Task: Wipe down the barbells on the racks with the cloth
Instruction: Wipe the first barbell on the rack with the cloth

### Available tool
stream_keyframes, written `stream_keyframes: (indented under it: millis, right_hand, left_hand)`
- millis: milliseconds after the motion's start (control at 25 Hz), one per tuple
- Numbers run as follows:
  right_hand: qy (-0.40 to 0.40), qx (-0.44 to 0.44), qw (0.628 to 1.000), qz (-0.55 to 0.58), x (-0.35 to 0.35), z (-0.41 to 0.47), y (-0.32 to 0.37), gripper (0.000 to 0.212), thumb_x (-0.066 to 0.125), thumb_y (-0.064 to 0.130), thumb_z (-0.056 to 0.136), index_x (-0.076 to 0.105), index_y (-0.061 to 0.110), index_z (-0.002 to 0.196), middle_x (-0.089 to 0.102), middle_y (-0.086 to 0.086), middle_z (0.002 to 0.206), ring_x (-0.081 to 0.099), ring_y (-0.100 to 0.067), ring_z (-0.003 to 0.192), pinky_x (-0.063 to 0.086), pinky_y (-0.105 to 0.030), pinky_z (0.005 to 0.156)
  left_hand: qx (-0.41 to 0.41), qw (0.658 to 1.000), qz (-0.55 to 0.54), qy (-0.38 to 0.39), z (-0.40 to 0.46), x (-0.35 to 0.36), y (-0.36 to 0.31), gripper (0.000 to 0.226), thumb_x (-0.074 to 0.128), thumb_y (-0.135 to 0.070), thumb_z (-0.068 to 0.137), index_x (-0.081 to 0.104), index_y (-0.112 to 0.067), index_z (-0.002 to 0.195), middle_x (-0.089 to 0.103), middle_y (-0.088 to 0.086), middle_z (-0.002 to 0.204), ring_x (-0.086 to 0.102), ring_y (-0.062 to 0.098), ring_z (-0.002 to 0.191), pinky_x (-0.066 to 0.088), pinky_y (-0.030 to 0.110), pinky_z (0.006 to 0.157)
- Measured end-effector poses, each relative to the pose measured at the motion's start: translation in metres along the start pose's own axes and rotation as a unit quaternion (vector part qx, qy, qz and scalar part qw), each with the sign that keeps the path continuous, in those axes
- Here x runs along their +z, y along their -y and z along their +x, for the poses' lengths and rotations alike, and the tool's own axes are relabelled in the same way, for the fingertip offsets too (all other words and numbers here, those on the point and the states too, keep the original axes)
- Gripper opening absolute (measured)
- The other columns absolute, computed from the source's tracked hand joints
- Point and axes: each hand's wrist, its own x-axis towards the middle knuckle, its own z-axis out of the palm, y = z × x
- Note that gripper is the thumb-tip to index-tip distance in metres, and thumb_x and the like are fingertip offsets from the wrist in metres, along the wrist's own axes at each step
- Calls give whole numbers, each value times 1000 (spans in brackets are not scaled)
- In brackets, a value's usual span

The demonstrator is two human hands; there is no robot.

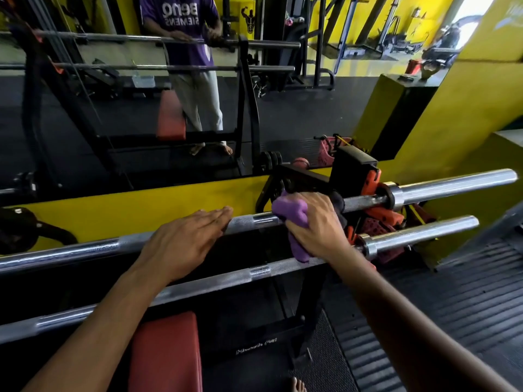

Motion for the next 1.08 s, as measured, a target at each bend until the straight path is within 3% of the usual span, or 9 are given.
stream_keyframes:
  millis: [80,160,240,360,440,560,680,840,1080]
  right_hand:
    - [3,-20,994,108,5,-36,-8,37,52,21,92,63,16,127,65,2,122,56,-23,124,39,-35,105]
    - [38,70,968,239,4,-62,-7,28,46,15,103,61,20,125,70,1,95,67,-28,101,48,-32,86]
    - [-114,242,904,333,11,-85,-9,26,48,22,102,63,12,120,68,-8,90,68,-24,88,50,-20,74]
    - [-341,493,601,529,6,-96,-4,42,56,37,95,62,4,120,75,-5,100,74,-23,93,56,-24,75]
    - [-335,499,544,585,-10,-76,-5,26,52,26,103,63,7,117,76,13,76,73,-4,69,57,-26,73]
    - [-418,509,378,651,-30,-16,-8,29,50,46,100,63,21,94,70,2,87,69,-18,84,51,-31,97]
    - [-483,565,356,566,-31,16,0,19,48,44,104,46,26,97,39,8,98,38,-14,100,41,-12,88]
    - [-460,567,286,620,-19,21,20,55,51,66,93,52,21,125,52,5,104,50,-17,102,38,-29,97]
    - [-391,490,288,724,25,24,74,38,41,48,98,51,22,72,59,6,47,63,-14,51,48,-16,49]
  left_hand:
    - [9,1000,-6,-3,0,2,2,53,27,-36,106,39,-18,155,49,1,152,57,19,132,52,39,104]
    - [14,1000,-3,-2,0,-1,0,54,25,-37,107,39,-16,155,50,2,151,57,18,132,49,37,108]
    - [21,1000,5,-1,0,-3,-1,55,23,-38,108,41,-14,154,52,2,150,57,17,131,43,33,108]
    - [16,1000,4,0,1,-3,-2,54,31,-34,105,41,-15,154,51,0,150,56,15,131,39,32,110]
    - [23,1000,3,3,2,-4,-1,54,31,-32,104,40,-15,154,49,0,152,53,14,134,38,33,111]
    - [31,999,32,-1,1,-5,-1,55,34,-25,101,40,-13,154,48,3,153,52,18,134,37,34,110]
    - [27,999,44,5,-1,-2,0,55,37,-24,102,38,-14,156,47,4,154,53,20,134,37,34,111]
    - [25,999,31,32,0,3,4,55,35,-24,104,31,-14,158,42,4,158,49,19,139,39,37,116]
    - [43,998,37,20,0,0,1,54,35,-21,104,34,-9,157,42,7,157,50,20,139,39,38,117]
